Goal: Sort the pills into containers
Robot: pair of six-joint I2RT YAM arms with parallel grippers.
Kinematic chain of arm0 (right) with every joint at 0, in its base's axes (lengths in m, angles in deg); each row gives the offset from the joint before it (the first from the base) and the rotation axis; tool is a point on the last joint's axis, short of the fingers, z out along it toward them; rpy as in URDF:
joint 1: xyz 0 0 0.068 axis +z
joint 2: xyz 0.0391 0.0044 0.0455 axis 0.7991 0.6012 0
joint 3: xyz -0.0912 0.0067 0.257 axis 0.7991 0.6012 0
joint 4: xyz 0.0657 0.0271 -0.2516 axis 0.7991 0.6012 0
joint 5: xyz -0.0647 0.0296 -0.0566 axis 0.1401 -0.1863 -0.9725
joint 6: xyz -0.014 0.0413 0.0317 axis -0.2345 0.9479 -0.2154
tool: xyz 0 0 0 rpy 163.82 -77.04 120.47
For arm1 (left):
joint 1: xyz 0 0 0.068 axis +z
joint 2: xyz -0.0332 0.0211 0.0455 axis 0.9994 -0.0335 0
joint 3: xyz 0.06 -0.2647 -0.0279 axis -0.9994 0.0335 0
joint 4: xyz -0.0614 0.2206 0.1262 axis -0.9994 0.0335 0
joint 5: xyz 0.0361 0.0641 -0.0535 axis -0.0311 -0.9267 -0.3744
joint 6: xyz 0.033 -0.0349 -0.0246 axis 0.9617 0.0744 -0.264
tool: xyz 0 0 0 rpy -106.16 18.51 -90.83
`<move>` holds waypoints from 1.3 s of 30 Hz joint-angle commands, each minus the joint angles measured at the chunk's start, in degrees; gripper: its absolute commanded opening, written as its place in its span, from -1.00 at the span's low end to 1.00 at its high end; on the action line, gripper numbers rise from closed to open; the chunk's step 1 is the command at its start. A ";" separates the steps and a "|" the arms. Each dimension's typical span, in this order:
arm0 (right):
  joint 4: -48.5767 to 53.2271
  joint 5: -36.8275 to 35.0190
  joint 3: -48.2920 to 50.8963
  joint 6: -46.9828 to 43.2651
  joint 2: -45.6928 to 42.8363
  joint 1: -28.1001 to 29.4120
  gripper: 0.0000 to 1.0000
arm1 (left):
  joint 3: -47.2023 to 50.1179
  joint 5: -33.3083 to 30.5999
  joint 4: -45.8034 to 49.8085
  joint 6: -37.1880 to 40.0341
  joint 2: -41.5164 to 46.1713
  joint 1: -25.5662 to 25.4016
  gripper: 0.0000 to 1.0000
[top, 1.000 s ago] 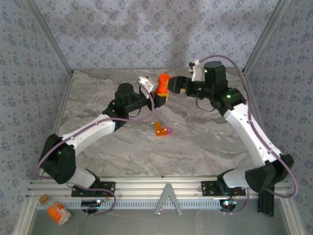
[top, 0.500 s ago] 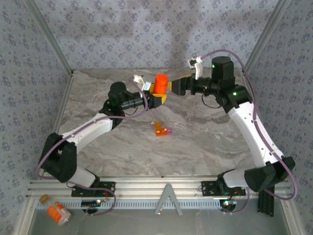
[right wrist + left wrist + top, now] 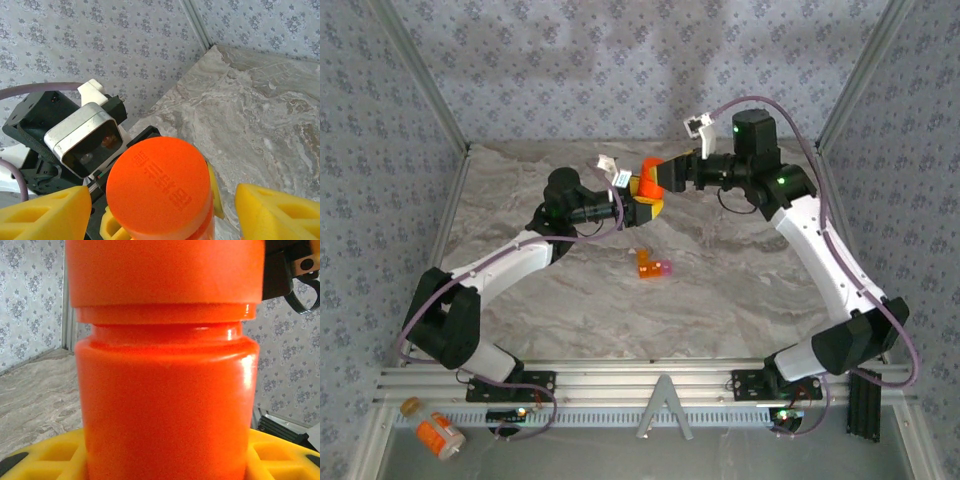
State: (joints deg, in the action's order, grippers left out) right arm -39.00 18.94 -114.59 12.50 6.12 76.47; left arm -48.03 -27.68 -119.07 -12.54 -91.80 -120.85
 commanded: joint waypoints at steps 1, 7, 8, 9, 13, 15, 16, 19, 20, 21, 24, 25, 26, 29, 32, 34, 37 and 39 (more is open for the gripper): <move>-1.38 1.20 -2.32 -0.44 0.73 0.46 0.47 | -1.87 1.67 -2.94 -0.36 -0.44 -0.37 -1.00; -1.47 1.60 -1.97 -0.12 0.72 0.58 0.14 | -2.14 1.51 -2.77 -0.27 -0.71 -0.61 -1.00; -1.48 1.71 -1.80 -0.07 0.65 0.74 0.08 | -2.20 1.27 -2.66 -0.27 -0.68 -0.56 -1.00; -1.59 1.64 -1.55 -0.07 0.56 0.84 0.01 | -2.21 1.15 -2.57 -0.23 -0.69 -0.61 -1.00; -2.26 0.52 0.05 0.39 0.04 1.55 -0.08 | -2.54 -0.09 -2.41 -0.06 -0.78 -0.60 -1.00; -2.96 -1.25 1.36 1.00 -0.44 2.11 -0.11 | -2.73 -0.88 -2.31 0.06 -0.75 -0.63 -1.00; -3.44 -2.33 2.18 1.49 -0.70 2.38 -0.15 | -2.90 -1.33 -1.99 0.29 -0.75 -0.65 -1.00; -5.40 -6.69 4.60 3.87 -1.51 3.26 -0.20 | -3.22 -3.44 -0.69 1.41 -0.45 -0.89 -1.00; -5.71 -8.53 5.23 4.62 -1.78 3.58 -0.20 | -3.31 -4.30 -0.25 1.77 -0.30 -1.00 -1.00; -6.21 -10.89 5.98 5.91 -2.20 4.03 -0.20 | -3.30 -5.37 0.16 2.22 -0.18 -1.13 -1.00; -8.43 -18.23 8.64 10.65 -2.95 5.81 -0.18 | -3.55 -10.47 2.69 4.83 0.25 -2.23 -1.00; -9.37 -20.70 9.66 12.20 -3.22 6.50 -0.18 | -3.57 -12.54 3.32 5.83 0.43 -2.75 -1.00; -10.10 -23.09 10.54 13.55 -3.31 7.18 -0.18 | -3.47 -14.06 3.42 6.57 0.44 -3.26 -1.00; -13.47 -29.20 13.30 16.80 -3.49 9.60 -0.17 | -3.33 -19.72 3.78 8.13 0.27 -5.02 -1.00; -16.42 -32.06 15.12 19.24 -3.16 10.86 -0.17 | -2.89 -23.96 2.57 8.52 -0.33 -6.14 -1.00; -16.82 -32.21 14.89 19.44 -2.76 10.67 -0.14 | -2.61 -25.04 1.76 8.09 -1.03 -6.35 -1.00; -15.43 -29.23 13.80 18.84 -2.95 9.13 0.05 | -2.78 -25.61 2.03 8.13 -1.55 -6.28 -1.00; -15.57 -26.95 13.38 17.99 -4.14 7.21 0.34 | -2.80 -25.62 2.56 8.14 -1.61 -5.92 -1.00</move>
State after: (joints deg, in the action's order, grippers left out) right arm -55.50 -11.70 -100.78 30.16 2.38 84.60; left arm -48.16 -52.29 -111.51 -5.85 -93.52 -126.32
